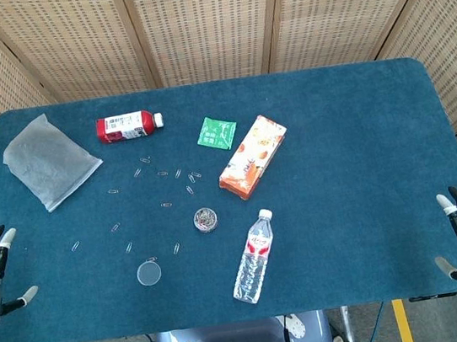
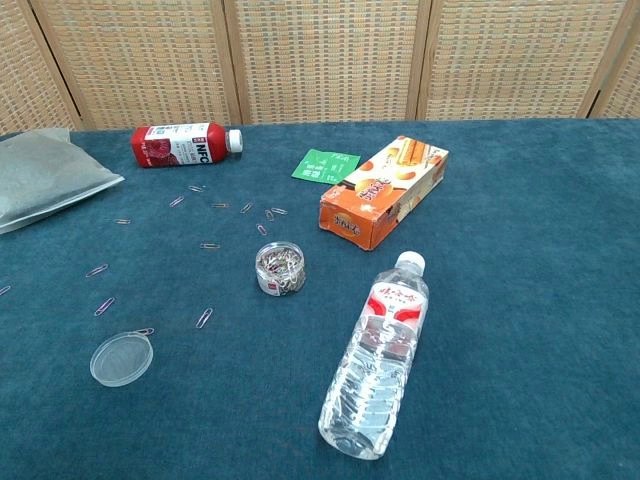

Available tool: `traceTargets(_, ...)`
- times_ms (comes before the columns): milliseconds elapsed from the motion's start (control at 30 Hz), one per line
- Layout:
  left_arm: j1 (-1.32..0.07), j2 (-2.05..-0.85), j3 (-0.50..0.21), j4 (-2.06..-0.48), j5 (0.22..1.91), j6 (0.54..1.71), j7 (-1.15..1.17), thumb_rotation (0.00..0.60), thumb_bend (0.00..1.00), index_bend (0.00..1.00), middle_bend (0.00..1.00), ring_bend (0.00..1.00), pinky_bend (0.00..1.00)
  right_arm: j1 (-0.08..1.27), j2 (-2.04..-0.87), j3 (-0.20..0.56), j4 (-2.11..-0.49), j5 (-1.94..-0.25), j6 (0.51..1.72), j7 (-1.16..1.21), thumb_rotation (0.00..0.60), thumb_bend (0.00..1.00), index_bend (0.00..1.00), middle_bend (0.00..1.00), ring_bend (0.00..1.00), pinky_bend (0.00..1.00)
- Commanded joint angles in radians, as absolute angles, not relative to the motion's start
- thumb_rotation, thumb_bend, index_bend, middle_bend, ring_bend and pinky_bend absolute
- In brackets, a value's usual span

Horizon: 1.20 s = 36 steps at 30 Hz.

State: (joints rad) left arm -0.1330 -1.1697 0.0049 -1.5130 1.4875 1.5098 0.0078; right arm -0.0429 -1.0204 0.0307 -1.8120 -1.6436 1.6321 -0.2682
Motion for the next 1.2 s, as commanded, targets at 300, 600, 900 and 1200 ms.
traceTargets(300,-0.233,-1.177,-0.027,-1.553,1.458,1.336,0.089,0.600,0.01,0.00,0.00,0.00,0.00,-0.034,-1.028,0.028,-1.808,-1.641,1.611,-0.253,0.600,0.00,0.00,0.00,0.00,0.00)
traceTargets(600,-0.444,-1.356,-0.097,-1.452,1.296,0.994,0.252,0.600,0.12,0.20,0.00,0.00,0.00,-0.017,-1.049,0.041,-1.798,-1.617,1.588,-0.255,0.600,0.00,0.00,0.00,0.00,0.00)
traceTargets(900,-0.487,-1.420,-0.105,-1.420,1.206,0.938,0.326,0.600,0.16,0.25,0.00,0.00,0.00,-0.015,-1.055,0.041,-1.791,-1.623,1.593,-0.245,0.600,0.00,0.00,0.00,0.00,0.00)
traceTargets(1200,-0.507,-1.461,-0.088,-1.409,1.185,0.926,0.358,0.600,0.22,0.33,0.00,0.00,0.00,-0.013,-1.055,0.040,-1.785,-1.620,1.588,-0.232,0.600,0.00,0.00,0.00,0.00,0.00)
